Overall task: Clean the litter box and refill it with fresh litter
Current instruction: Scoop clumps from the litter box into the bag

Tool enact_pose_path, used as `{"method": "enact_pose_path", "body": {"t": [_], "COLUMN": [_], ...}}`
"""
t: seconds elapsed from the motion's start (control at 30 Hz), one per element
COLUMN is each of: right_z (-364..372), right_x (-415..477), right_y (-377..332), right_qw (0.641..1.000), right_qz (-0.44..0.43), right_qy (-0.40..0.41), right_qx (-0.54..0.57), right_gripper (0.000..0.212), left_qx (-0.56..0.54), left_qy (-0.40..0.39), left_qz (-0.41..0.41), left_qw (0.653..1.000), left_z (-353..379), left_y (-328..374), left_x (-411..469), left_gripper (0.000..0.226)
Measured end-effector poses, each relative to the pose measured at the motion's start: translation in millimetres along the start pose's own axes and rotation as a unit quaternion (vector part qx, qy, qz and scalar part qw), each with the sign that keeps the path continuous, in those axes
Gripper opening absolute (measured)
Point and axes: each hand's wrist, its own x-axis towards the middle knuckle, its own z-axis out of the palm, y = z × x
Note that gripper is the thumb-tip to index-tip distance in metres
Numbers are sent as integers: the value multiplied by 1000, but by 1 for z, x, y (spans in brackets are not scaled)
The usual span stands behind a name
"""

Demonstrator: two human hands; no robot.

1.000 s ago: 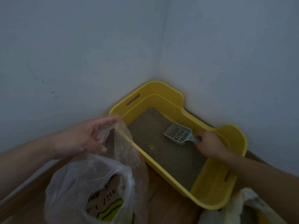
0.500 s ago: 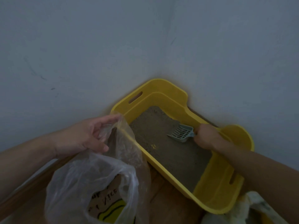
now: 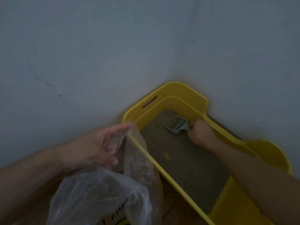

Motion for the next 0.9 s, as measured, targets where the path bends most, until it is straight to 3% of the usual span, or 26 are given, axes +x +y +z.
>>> {"method": "enact_pose_path", "body": {"t": [0.4,0.73,0.9], "right_z": [22,19,20], "right_x": [6,8,10], "right_y": [12,15,21], "right_qw": [993,983,973], "right_qz": [-16,19,47], "right_qy": [14,-6,-28], "right_qx": [117,182,226], "right_gripper": [23,29,31], "left_qx": [-30,22,-3], "left_qy": [-53,-28,-18], "left_qz": [6,-12,-21], "left_qw": [998,999,1000], "left_z": [9,3,3], "left_y": [10,8,10], "left_x": [14,15,10], "left_gripper": [88,91,91]}}
